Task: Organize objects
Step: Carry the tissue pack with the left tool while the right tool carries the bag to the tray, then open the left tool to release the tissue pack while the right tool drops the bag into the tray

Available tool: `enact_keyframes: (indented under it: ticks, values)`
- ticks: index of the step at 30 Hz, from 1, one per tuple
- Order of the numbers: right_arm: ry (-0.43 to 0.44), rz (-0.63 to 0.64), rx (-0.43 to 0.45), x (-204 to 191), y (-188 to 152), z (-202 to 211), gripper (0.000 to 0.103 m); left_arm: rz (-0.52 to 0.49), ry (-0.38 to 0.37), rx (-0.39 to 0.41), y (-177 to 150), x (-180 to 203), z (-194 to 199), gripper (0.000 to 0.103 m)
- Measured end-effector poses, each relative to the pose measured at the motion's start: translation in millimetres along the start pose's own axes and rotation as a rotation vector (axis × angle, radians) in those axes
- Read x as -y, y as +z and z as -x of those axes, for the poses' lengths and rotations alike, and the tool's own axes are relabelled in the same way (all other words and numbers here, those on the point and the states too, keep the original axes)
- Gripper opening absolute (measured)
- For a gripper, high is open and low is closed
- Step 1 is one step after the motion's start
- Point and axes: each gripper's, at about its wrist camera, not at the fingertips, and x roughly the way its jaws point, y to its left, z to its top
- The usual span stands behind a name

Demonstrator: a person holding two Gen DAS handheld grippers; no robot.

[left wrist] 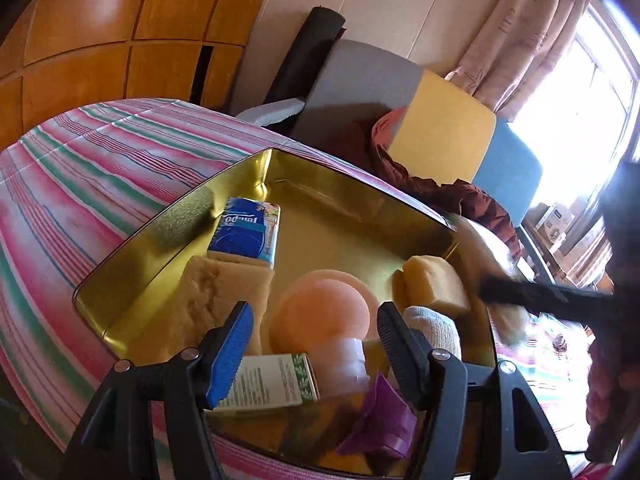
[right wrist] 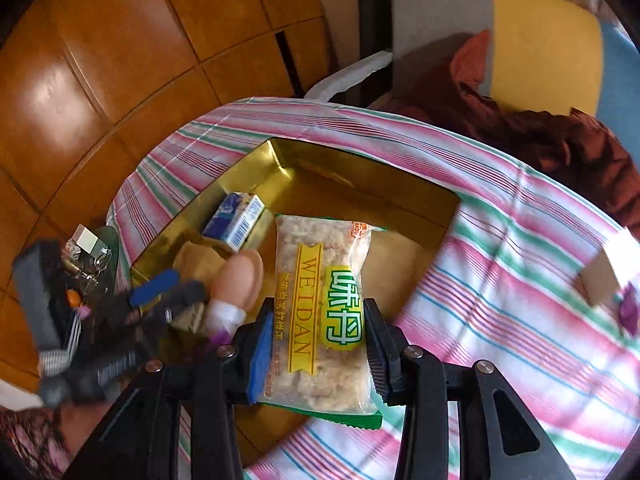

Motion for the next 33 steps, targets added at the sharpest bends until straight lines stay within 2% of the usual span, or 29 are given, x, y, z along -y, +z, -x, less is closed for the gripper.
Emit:
enact_keyframes:
  ticks: [4, 9, 14, 18, 20, 21, 22, 29, 33]
  values:
    - [0.038, -0.054, -0.074, -9, 36, -45, 0.042, 0.052, 0.011, 0.014, -4, -5, 12, 0.065]
    - [-0.034, 0.009, -0.147, -27, 70, -98, 0.042, 0.086, 0.024, 0.022, 1, -17, 20, 0.065]
    - [-0.132, 0.161, -0.198, -45, 93, -135, 0.042, 0.143, 0.020, 0.030, 6, -35, 23, 0.065]
    - [-0.214, 0.306, -0.156, -63, 106, -153, 0.044, 0.164, 0.027, 0.028, 5, -45, 22, 0.065]
    - [-0.260, 0.354, -0.112, -69, 108, -155, 0.053, 0.170, 0.023, 0.027, 6, -47, 22, 0.065]
    - [-0.281, 0.357, -0.094, -70, 109, -155, 0.063, 0.168, 0.027, 0.028, 6, -48, 22, 0.065]
    - [-0.284, 0.351, -0.078, -70, 108, -152, 0.067, 0.169, 0.030, 0.029, 6, -48, 22, 0.065]
    - [-0.199, 0.209, -0.041, -47, 96, -117, 0.068, 0.155, 0.012, 0.022, 1, -40, 24, 0.065]
    - [-0.188, 0.136, -0.012, -40, 86, -90, 0.068, 0.117, -0.005, 0.023, 1, -27, 26, 0.065]
